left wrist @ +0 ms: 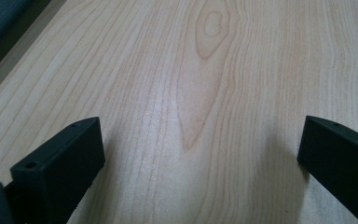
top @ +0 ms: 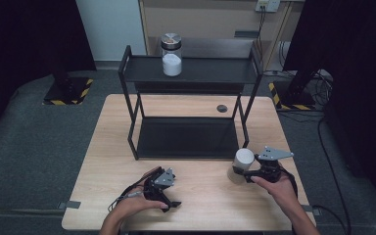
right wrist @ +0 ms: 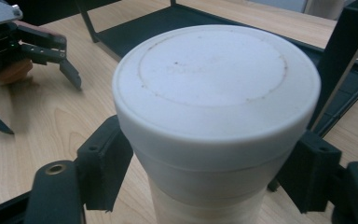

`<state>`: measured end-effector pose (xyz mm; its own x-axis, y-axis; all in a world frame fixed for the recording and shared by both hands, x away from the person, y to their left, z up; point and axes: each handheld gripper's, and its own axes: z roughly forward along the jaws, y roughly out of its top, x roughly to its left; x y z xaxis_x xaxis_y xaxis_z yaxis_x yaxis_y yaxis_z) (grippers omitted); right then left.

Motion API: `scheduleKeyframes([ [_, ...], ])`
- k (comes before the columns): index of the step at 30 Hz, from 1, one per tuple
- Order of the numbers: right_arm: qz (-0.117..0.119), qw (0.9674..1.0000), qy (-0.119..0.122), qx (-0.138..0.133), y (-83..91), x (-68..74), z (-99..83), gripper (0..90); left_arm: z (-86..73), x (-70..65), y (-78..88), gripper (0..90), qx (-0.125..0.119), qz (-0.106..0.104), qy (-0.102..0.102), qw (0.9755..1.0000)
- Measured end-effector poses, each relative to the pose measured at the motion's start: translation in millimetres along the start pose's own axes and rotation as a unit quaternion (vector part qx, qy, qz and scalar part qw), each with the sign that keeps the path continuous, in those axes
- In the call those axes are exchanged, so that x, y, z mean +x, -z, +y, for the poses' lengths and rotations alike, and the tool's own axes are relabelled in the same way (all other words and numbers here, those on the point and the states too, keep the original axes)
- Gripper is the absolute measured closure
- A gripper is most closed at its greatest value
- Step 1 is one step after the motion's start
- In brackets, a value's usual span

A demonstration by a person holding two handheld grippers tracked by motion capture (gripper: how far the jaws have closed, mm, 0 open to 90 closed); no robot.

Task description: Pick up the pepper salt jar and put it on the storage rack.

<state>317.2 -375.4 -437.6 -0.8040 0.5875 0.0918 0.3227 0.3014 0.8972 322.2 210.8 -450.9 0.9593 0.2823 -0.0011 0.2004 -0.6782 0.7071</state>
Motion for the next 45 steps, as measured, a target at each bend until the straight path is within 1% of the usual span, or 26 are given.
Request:
scheduleKeyframes([
  [5, -0.011, 0.9999, 0.002, -0.010, -0.8, 3.4, -5.2, 33.9, 0.0, 0.0, 0.0, 0.0, 0.000, 0.000, 0.000, 1.0000],
  [7, -0.012, 0.9998, 0.001, -0.013, -0.6, 3.5, -6.7, 34.3, 0.0, 0.0, 0.0, 0.0, 0.000, 0.000, 0.000, 1.0000],
  [11, -0.018, 0.9997, 0.008, -0.015, -0.5, 6.6, -7.8, 35.3, 0.0, 0.0, 0.0, 0.0, 0.000, 0.000, 0.000, 1.0000],
  [14, -0.024, 0.9993, 0.022, -0.016, 0.1, 9.3, -7.6, 36.4, 0.0, 0.0, 0.0, 0.0, 0.000, 0.000, 0.000, 1.0000],
  [17, -0.024, 0.9993, 0.021, -0.018, 0.7, 8.9, -8.7, 36.5, 0.0, 0.1, 0.0, 0.0, 0.000, 0.000, 0.000, 1.0000],
  [19, -0.022, 0.9994, 0.016, -0.021, 1.8, 7.7, -10.1, 36.6, 0.0, 0.1, 0.0, 0.0, 0.000, 0.000, 0.000, 1.0000],
  [22, -0.022, 0.9992, 0.016, -0.028, 5.2, 8.5, -13.2, 36.6, 0.0, 0.1, 0.0, 0.0, 0.000, 0.000, 0.000, 1.0000],
  [29, -0.008, 0.9989, 0.027, -0.038, 18.9, 8.8, -7.4, 36.6, 0.0, 0.0, 0.0, 0.0, 0.000, 0.000, 0.000, 1.0000],
  [39, 0.032, 0.9980, 0.046, -0.030, 31.4, -2.0, 11.5, 36.6, 0.0, -0.1, 0.0, 0.0, 0.000, 0.000, 0.001, 1.0000],
  [45, 0.047, 0.9970, 0.057, -0.024, 36.1, -7.3, 25.7, 36.6, 0.0, -0.2, 0.1, 0.0, 0.000, 0.001, 0.001, 1.0000],
])
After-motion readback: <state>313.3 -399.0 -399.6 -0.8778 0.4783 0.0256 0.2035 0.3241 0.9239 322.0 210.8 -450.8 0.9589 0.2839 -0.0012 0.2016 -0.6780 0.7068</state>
